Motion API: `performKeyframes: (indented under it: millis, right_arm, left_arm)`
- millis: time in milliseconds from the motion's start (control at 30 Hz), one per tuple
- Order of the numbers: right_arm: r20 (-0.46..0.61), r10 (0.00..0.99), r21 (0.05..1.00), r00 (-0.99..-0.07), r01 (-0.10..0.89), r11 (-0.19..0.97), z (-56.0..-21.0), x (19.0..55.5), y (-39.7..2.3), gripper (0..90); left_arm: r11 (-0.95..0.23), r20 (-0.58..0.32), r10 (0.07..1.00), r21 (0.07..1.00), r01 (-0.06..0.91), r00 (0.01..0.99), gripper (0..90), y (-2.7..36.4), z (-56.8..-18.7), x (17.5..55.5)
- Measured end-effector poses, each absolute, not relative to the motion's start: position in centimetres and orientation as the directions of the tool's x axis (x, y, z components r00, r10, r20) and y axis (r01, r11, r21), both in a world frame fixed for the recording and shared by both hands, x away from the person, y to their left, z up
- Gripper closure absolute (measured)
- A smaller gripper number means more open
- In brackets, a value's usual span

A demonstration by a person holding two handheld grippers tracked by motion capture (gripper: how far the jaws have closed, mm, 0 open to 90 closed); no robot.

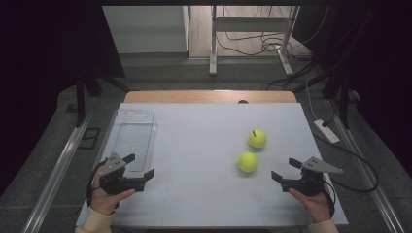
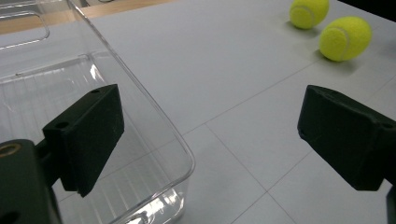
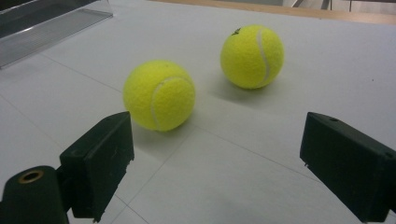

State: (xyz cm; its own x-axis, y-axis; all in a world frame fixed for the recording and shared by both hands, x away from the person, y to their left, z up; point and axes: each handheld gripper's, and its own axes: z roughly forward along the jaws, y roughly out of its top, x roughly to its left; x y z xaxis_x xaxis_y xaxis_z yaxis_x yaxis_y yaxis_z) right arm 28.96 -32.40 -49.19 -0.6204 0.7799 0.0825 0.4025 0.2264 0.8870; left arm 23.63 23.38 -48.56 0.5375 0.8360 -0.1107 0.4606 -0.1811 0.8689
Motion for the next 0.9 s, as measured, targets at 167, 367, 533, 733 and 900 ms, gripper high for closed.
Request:
performKeyframes:
  millis: [167,367,533,733,900]
  right_arm:
    - [0.082,0.776,0.885,-0.626,0.403,0.232,-49.28,29.17,-32.32,9.7]
    - [0.088,0.779,0.886,-0.621,0.407,0.224,-49.27,29.14,-32.35,10.1]
    - [0.105,0.776,0.887,-0.621,0.411,0.209,-49.33,28.94,-32.49,10.3]
    - [0.111,0.78,0.885,-0.615,0.418,0.203,-49.48,28.79,-32.63,10.5]
    - [0.118,0.783,0.884,-0.611,0.423,0.197,-49.47,28.63,-32.64,10.7]
  left_arm:
    - [-0.174,-0.112,0.844,0.868,0.465,0.525,8.5,23.64,-48.6,23.49]
    - [-0.175,-0.113,0.841,0.869,0.462,0.529,8.5,23.66,-48.55,23.46]
    - [-0.184,-0.1,0.845,0.869,0.46,0.526,8.5,23.47,-48.47,23.45]
    - [-0.184,-0.093,0.85,0.87,0.457,0.519,8.5,23.6,-48.41,23.2]
    - [-0.177,-0.1,0.851,0.87,0.461,0.516,8.4,23.79,-48.38,23.14]
